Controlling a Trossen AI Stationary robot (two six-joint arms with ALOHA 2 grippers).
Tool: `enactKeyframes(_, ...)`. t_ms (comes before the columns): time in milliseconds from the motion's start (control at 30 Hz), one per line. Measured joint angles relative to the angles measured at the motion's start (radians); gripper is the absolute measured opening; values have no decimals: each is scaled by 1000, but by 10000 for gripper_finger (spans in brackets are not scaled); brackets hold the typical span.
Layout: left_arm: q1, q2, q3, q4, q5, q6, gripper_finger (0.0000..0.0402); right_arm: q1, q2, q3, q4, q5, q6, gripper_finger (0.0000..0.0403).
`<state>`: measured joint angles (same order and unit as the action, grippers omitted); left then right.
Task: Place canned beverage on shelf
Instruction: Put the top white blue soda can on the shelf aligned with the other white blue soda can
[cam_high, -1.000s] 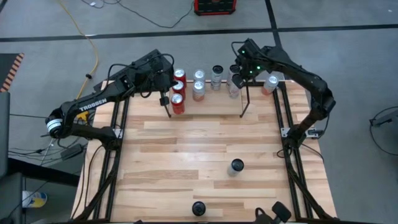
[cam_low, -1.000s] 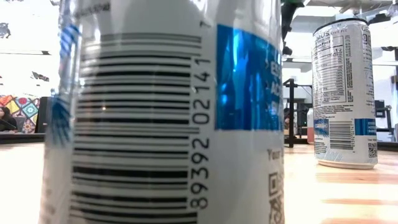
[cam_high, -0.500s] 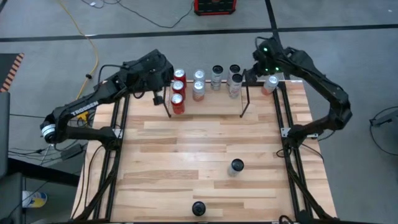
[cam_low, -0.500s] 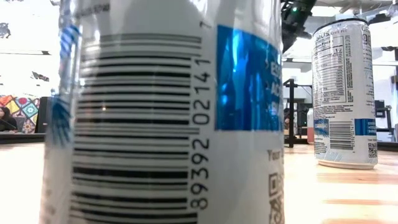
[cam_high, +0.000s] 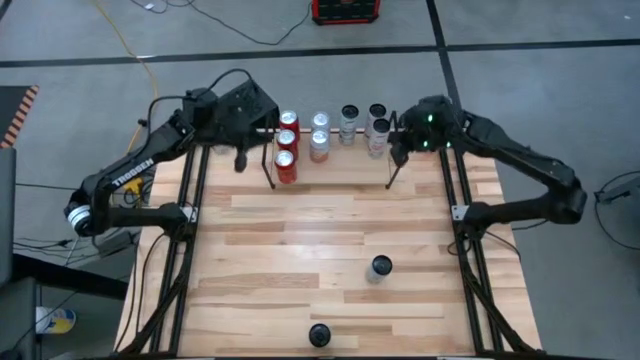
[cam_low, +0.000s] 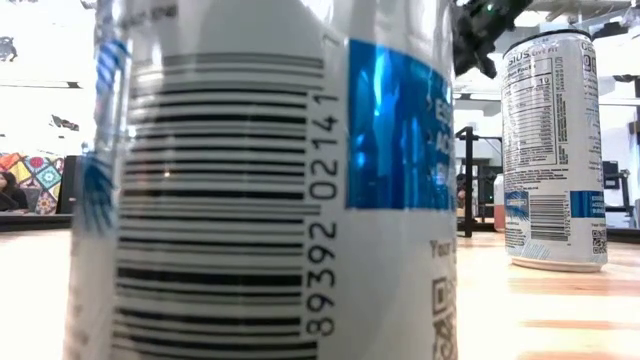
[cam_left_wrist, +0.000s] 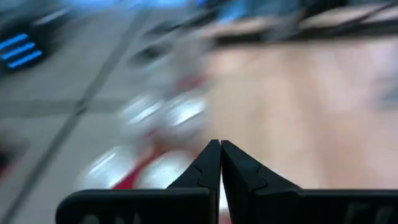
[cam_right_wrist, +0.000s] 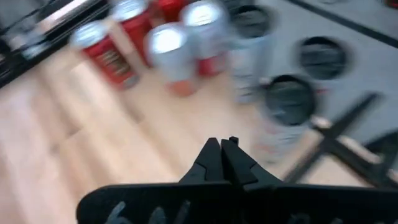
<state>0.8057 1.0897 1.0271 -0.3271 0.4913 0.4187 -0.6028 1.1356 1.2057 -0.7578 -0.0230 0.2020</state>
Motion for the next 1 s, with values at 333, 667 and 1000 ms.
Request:
enactKeyframes(333, -347, 145, 1, 336, 192, -161, 0, 203, -24, -1, 13, 158, -16, 0)
enactKeyframes(667, -581, 274, 0, 397, 115, -286, 0, 291, -20, -1, -23, 155, -68, 0)
enactKeyframes(1000, -811, 250, 0, 372, -20, -333, 0, 513, -19, -1, -78, 188, 183, 0)
